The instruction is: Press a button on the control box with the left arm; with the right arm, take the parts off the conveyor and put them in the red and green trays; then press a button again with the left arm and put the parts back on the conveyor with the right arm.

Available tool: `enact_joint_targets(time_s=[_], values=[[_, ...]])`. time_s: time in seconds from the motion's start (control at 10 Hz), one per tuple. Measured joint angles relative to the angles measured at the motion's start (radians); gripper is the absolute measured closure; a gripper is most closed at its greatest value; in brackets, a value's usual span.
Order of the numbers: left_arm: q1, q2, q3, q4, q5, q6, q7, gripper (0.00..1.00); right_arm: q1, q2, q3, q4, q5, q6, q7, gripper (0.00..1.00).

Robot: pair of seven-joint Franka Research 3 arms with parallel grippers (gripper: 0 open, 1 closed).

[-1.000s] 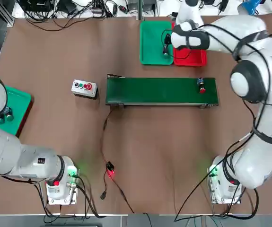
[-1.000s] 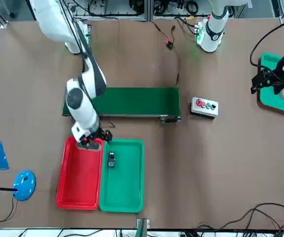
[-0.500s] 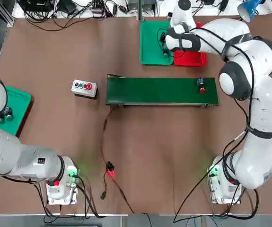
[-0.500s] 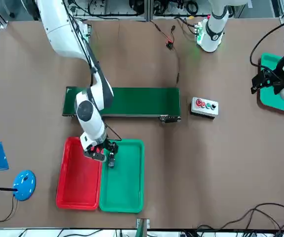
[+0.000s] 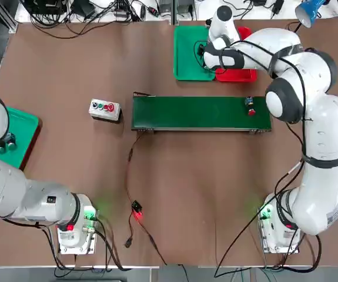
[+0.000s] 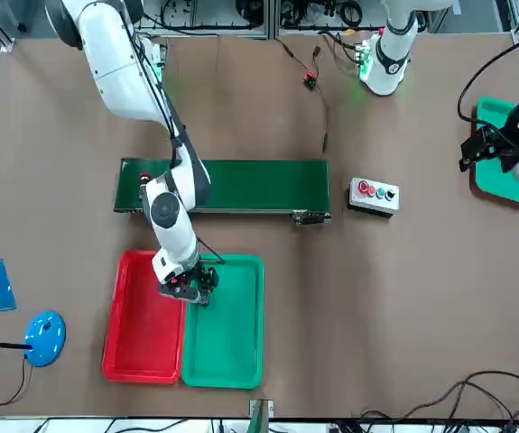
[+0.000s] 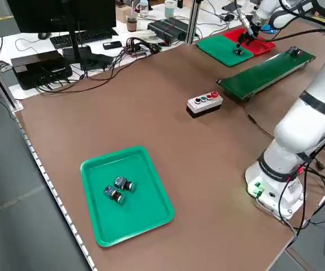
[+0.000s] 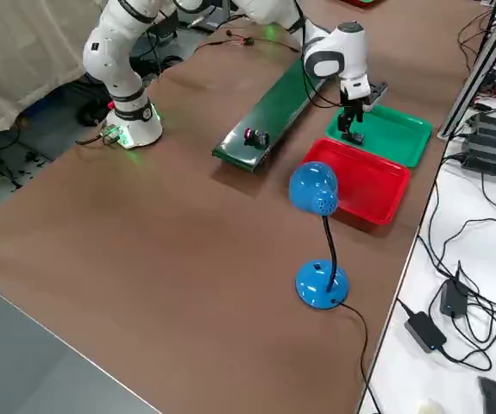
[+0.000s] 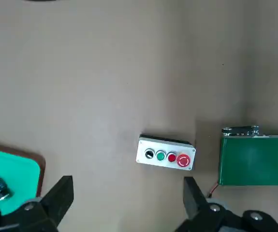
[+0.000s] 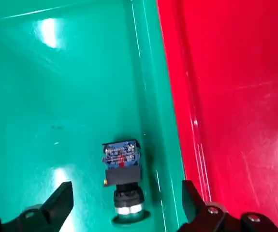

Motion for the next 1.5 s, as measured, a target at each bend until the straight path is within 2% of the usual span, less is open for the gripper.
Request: enact_joint_targets(time_s=[0.6, 1.5], values=[[0.001, 0.000, 0.000, 0.000, 0.000, -0.001, 0.000, 0.00, 0.006, 0.087, 0.001, 0.072, -0.001, 0.077, 0.000, 0.01], [0.002, 0.000, 0.000, 0.000, 0.000, -0.001, 0.000, 0.00, 0.013, 0.112, 0.001, 0.080, -0.001, 0.080, 0.000, 0.01]])
